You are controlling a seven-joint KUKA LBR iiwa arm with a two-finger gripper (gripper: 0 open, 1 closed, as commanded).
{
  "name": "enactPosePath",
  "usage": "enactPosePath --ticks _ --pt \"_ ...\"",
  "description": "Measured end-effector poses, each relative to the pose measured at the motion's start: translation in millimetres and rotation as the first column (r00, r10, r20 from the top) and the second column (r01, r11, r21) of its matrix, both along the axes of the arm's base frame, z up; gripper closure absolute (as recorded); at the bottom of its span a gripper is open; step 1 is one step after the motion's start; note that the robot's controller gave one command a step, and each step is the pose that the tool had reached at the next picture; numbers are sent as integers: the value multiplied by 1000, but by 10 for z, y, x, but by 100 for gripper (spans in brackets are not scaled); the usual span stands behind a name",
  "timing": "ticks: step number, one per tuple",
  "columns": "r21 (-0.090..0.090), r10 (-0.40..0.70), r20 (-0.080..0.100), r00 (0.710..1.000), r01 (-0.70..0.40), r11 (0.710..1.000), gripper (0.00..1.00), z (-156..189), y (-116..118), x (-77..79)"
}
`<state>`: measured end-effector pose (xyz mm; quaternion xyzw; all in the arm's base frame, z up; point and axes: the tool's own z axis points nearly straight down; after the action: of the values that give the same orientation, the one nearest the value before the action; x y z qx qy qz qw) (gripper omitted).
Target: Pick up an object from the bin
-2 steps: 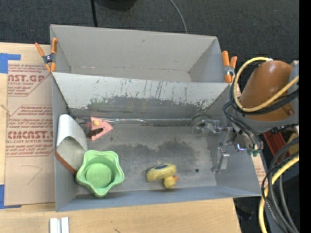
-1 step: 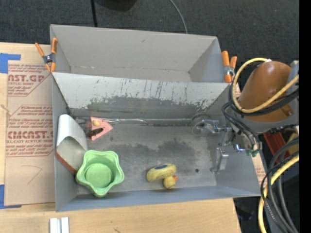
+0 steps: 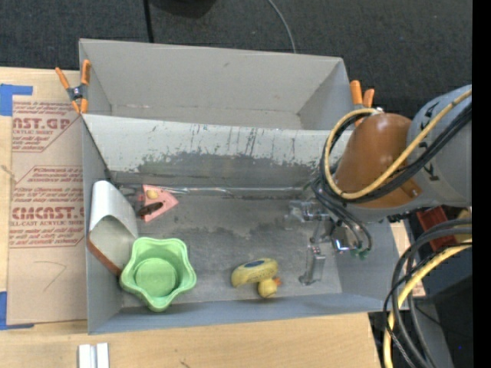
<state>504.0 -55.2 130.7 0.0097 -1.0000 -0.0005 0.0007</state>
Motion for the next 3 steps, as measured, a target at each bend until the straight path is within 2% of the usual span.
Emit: enactPosePath --ticks 1,2,3 --pt "-1 40 7 999 -40 999 0 -369 48 49" --pt "-2 51 -1 999 -51 999 0 -456 376 -24" --pt "1 74 1 997 -74 997 0 -477 793 -48"
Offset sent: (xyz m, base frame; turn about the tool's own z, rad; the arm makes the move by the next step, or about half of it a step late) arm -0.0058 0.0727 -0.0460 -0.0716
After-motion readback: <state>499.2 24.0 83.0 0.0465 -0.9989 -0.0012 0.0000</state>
